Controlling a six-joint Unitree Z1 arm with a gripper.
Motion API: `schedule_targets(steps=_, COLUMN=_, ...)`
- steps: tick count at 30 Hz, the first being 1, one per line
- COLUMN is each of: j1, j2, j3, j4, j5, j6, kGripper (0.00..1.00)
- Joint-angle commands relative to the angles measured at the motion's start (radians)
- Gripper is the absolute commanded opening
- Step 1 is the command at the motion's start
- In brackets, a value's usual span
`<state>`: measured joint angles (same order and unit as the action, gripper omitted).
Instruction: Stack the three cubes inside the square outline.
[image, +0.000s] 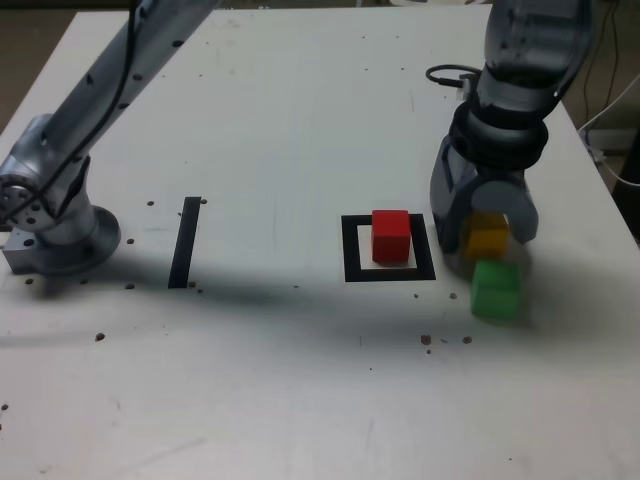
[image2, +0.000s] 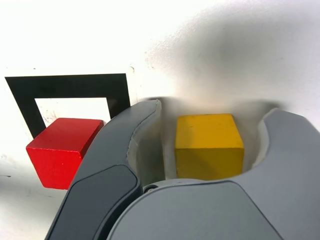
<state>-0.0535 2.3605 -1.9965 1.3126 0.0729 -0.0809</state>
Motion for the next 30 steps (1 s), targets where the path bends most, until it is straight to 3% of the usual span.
schedule_targets(steps=1, j1=0.001, j2=-0.002, j3=-0.005, j4=-0.001, j5=0.004, j6=0.003, kGripper=0.42)
schedule_targets(steps=11, j1=0.001, j2=-0.041, j3=0.008, j4=0.002, j5=0.009, j6=0.013, kGripper=0.16)
schedule_targets(steps=30, j1=0.001, j2=-0.186, j3=0.084, j4=0.010, j5=0.002, j6=0.027, kGripper=0.08)
